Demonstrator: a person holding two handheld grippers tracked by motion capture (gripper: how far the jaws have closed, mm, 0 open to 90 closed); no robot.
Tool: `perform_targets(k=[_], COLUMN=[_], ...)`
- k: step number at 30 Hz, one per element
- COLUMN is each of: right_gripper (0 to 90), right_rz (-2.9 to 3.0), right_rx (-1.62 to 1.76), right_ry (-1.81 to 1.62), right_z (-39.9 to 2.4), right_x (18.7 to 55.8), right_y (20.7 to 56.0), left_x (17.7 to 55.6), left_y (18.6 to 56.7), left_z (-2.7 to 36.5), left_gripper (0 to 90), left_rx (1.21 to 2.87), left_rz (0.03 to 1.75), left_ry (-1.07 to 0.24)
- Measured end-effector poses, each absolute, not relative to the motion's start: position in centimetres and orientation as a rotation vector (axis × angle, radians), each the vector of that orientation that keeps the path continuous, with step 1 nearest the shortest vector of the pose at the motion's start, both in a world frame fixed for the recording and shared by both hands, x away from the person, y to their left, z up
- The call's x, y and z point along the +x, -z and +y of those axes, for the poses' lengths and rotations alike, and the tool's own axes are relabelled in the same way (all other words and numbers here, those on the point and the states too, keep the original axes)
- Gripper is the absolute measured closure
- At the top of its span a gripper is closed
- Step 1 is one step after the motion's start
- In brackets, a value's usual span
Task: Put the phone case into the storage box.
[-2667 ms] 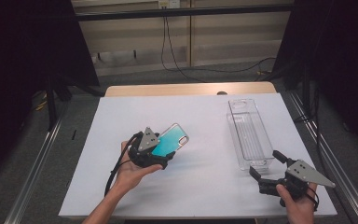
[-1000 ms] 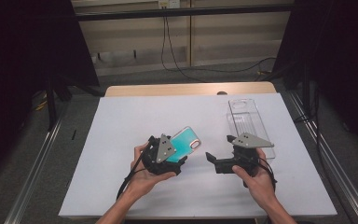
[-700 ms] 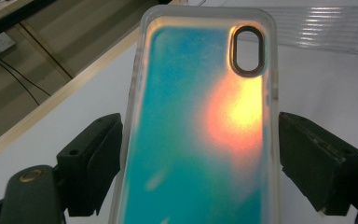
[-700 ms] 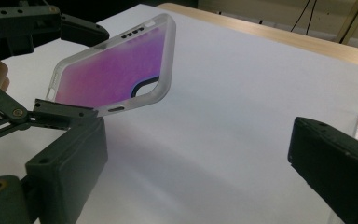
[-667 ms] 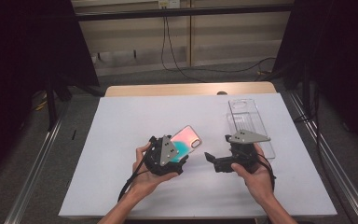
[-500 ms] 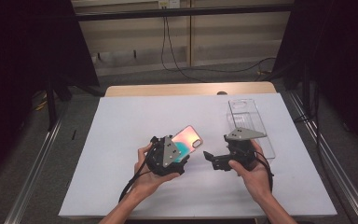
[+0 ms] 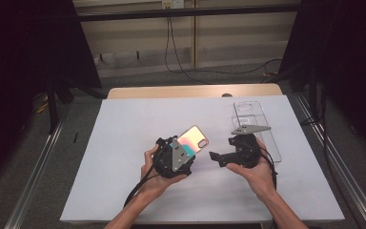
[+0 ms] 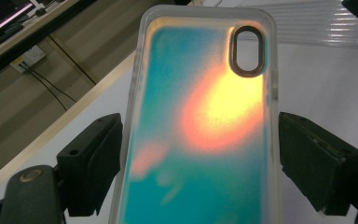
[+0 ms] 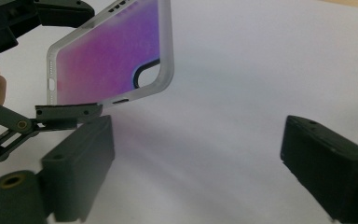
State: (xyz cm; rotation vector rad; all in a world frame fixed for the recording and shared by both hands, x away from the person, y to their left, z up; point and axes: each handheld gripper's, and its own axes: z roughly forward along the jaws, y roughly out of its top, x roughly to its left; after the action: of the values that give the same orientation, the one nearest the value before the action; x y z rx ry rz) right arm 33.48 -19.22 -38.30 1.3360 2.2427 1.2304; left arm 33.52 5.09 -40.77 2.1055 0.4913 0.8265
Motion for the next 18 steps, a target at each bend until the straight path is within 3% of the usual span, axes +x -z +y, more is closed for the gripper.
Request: perform_targets(k=[2, 5, 8, 18], right_gripper=[14.8, 25.5, 26.4, 43.9], right_rz=[2.252, 2.256, 2.249, 2.251], right_rx=[1.344, 1.321, 1.335, 1.384], right_ry=[-1.229, -1.243, -1.223, -1.271], right_z=[-19.3, -19.4, -19.0, -17.8], right_x=[33.6, 33.6, 33.7, 34.3], right_y=[38.2, 38.0, 38.0, 37.2], left_x=[33.5, 33.6, 33.7, 33.4], left_y=[40.9, 40.9, 40.7, 40.6], left_z=[4.9, 4.7, 4.8, 4.3], left_gripper=[16.6, 16.6, 16.6, 16.7], left_rx=[2.107, 2.096, 2.081, 2.063], left_rz=[0.487, 0.483, 0.491, 0.464], left_ry=[-0.837, -0.834, -0.841, -0.928])
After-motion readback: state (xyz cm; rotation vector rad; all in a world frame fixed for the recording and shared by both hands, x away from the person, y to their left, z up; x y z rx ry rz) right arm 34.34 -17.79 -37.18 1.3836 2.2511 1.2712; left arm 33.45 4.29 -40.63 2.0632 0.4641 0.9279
